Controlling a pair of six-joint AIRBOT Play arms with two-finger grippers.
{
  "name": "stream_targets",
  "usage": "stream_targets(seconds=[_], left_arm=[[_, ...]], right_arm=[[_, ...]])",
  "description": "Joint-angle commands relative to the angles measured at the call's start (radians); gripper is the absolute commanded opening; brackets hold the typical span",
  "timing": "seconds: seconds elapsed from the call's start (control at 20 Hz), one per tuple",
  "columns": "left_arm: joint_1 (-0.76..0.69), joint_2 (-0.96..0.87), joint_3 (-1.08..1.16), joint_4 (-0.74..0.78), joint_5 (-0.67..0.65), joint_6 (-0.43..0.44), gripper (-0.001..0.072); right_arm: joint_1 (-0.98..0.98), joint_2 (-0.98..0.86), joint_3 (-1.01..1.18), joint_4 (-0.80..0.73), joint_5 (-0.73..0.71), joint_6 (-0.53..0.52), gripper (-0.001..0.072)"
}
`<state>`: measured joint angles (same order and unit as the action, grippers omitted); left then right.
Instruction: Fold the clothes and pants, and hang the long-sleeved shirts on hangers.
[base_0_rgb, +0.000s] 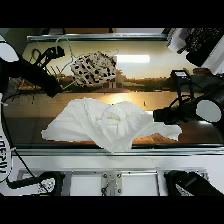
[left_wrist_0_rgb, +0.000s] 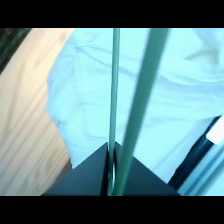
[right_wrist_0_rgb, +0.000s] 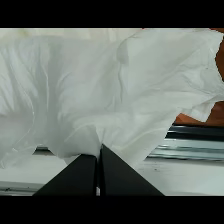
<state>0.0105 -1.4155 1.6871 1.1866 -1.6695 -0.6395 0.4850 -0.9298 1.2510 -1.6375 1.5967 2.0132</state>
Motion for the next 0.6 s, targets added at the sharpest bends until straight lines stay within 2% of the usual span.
stream_targets(seconds=[0.0, 0.1, 0.2, 0.4, 0.55], left_arm=[[0.034, 0.021, 0.0, -0.141, -0.117, 0.133, 0.001], [0.034, 0.015, -0.007, -0.141, -0.136, 0.145, 0.0009], [0.024, 0.018, -0.06, -0.141, -0.165, 0.241, 0.0009], [-0.01, 0.071, -0.264, -0.142, -0.167, 0.325, 0.0009], [-0.04, 0.145, -0.385, -0.144, -0.167, 0.345, 0.0009]], right_arm=[[0.001, 0.0, 0.0, 0.0, 0.0, 0.0, 0.0014], [0.001, 0.0, 0.0, 0.0, 0.0, 0.0, 0.0015], [0.001, 0.0, 0.0, 0.0, 0.0, 0.0, 0.0015], [0.001, -0.001, 0.0, 0.0, 0.0, 0.0, 0.0015], [0.001, -0.001, 0.0, 0.0, 0.0, 0.0, 0.0015]])
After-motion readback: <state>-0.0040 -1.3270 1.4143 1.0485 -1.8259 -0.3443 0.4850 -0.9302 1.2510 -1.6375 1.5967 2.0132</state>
